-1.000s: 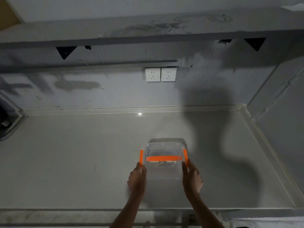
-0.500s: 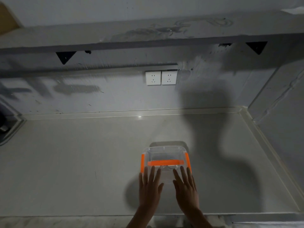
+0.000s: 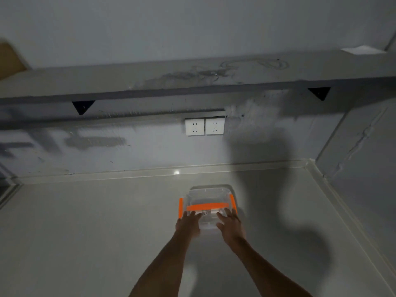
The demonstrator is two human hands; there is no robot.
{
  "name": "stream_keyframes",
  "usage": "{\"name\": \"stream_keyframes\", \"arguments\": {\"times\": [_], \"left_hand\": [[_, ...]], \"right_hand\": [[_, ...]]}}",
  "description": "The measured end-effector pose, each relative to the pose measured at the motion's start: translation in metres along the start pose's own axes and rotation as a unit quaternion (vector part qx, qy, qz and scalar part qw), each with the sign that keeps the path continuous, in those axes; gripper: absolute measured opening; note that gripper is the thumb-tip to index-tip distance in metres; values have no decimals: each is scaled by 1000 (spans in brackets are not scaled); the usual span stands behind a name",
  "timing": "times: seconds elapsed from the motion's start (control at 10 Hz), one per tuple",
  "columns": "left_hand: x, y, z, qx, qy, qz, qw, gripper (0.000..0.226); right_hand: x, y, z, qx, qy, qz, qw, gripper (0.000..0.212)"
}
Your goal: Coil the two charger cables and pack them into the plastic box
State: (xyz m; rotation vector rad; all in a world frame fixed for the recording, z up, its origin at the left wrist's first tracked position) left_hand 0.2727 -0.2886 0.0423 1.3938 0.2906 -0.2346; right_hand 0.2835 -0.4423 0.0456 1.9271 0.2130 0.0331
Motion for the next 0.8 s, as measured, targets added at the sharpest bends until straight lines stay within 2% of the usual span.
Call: {"name": "stream_keyframes", "arguments": {"times": [0.2, 0.3, 0.5, 0.7, 0.8], "left_hand": [[3, -5, 1, -21, 11, -38, 999, 74], [-1, -4, -4, -66, 0, -71, 995, 79], [-9, -1, -22, -218, -24, -44, 975, 76], [-5, 0, -22, -212, -51, -6, 976, 74], [-7, 11, -26, -234, -11, 1, 972, 67]], "right_hand": [[7, 11, -6, -46, -16, -30, 998, 43], [5, 13, -8, -52, -16, -30, 998, 44], [9, 16, -3, -45, 1, -29, 999, 45], [11, 16, 5, 8, -11, -18, 1000, 54], [11, 19, 8, 83, -21, -42, 995, 59]]}}
Point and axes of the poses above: each hand's wrist, its own x-axis towards the middle knuckle, its own y-axis out of the back of the hand, z = x × y, the point moved 8 cm from there along x, towards the middle knuckle, and after that the axes turned 9 degrees about z, right-handed, at the moved point
